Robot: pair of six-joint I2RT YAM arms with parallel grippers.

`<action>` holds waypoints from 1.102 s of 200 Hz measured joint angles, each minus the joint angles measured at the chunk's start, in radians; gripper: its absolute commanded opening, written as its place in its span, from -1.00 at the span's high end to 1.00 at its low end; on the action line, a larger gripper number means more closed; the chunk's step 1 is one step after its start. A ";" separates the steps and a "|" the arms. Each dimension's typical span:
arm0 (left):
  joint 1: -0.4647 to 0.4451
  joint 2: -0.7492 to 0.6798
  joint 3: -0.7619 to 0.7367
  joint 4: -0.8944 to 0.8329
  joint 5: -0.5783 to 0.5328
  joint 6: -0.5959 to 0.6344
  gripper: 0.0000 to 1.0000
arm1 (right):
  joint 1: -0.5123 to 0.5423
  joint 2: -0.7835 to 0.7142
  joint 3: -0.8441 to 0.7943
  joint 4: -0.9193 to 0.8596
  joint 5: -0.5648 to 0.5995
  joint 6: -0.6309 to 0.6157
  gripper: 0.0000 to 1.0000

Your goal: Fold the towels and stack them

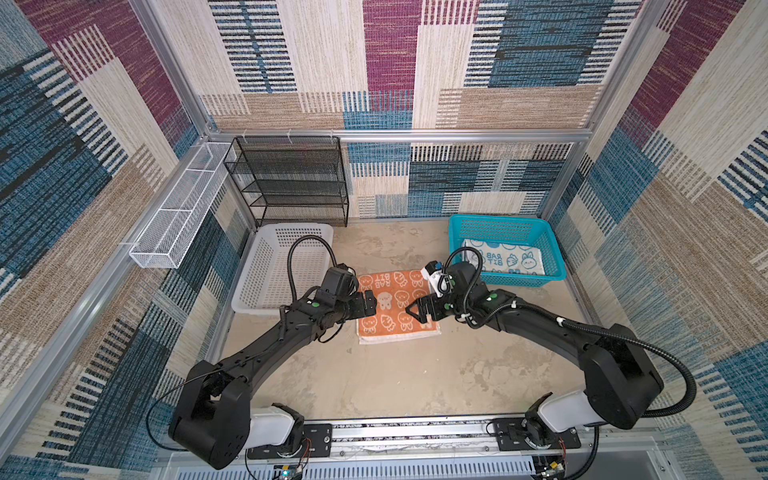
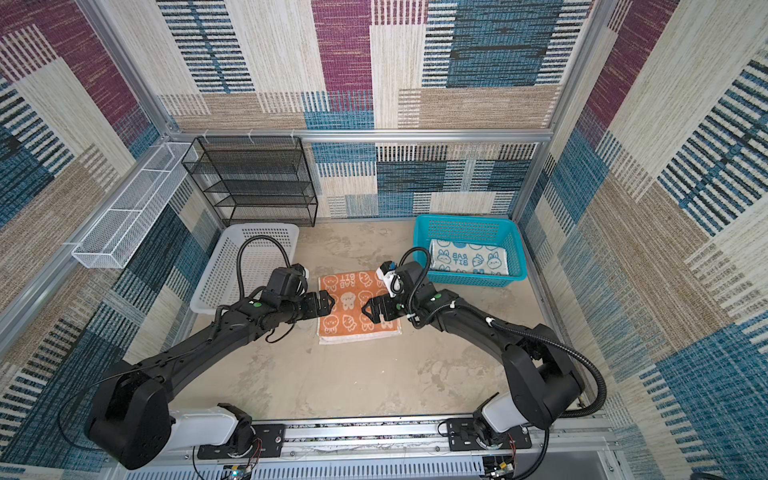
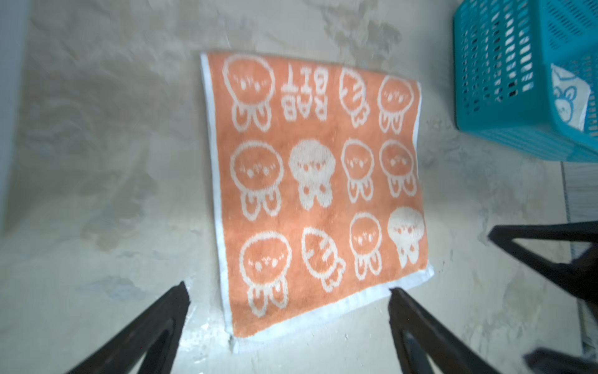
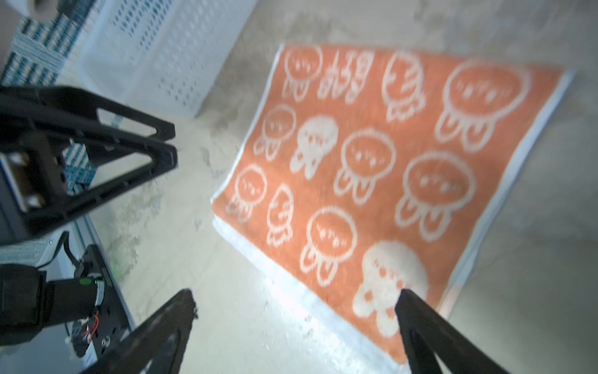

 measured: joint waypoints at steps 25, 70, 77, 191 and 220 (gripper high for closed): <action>-0.002 0.006 0.037 0.044 -0.115 0.076 -0.97 | -0.053 0.115 0.171 -0.063 0.094 -0.050 -0.98; 0.021 0.194 0.187 0.104 -0.129 0.188 -0.98 | -0.106 0.315 0.370 -0.123 0.191 -0.108 -0.96; 0.030 0.227 0.214 0.105 -0.101 0.195 -0.98 | -0.113 0.340 0.391 -0.122 0.198 -0.112 -0.89; 0.067 0.472 0.414 0.014 0.058 0.223 -0.97 | -0.151 0.616 0.528 -0.134 0.207 -0.167 -0.26; 0.093 0.510 0.430 -0.002 0.089 0.220 -0.98 | -0.170 0.634 0.530 -0.134 0.206 -0.172 -0.14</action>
